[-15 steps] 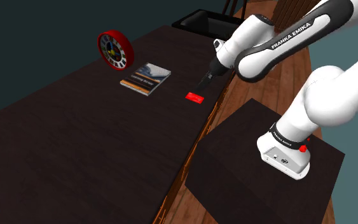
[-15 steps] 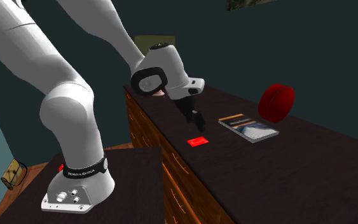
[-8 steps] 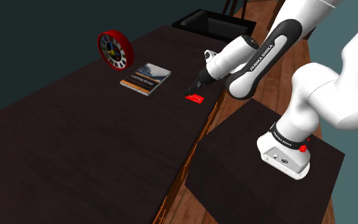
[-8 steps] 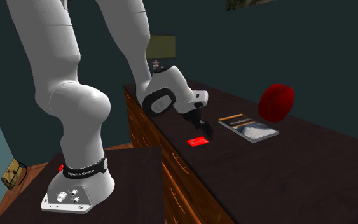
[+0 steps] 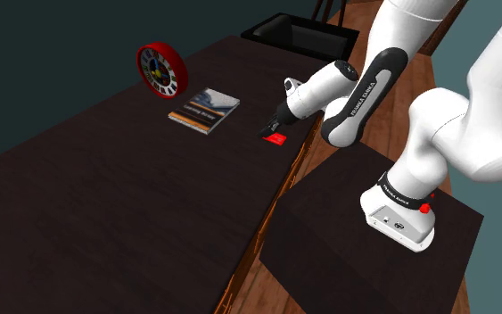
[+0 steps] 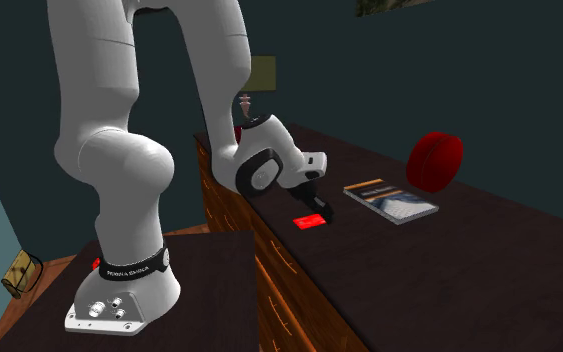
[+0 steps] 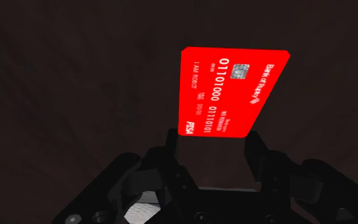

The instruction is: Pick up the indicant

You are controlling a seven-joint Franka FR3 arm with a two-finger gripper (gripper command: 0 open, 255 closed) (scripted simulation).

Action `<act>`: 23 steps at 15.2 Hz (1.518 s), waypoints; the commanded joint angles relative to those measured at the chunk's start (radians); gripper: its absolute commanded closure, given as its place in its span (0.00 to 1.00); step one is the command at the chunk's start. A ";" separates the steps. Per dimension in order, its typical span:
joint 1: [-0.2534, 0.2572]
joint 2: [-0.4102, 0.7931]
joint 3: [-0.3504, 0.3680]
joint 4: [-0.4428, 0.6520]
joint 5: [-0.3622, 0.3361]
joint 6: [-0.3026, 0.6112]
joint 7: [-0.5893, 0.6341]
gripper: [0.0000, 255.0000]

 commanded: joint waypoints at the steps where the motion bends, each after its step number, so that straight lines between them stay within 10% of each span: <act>1: -0.002 0.002 -0.001 -0.001 -0.002 -0.016 0.002 1.00; 8: -0.003 0.011 0.002 -0.001 -0.005 -0.008 0.008 1.00; 14: 0.047 -0.180 0.047 -0.030 0.368 -0.145 -0.321 1.00; 19: -0.184 -0.286 0.370 -0.021 0.706 -0.250 -0.580 1.00; 23: -0.428 -0.356 0.636 -0.012 0.793 -0.344 -0.633 1.00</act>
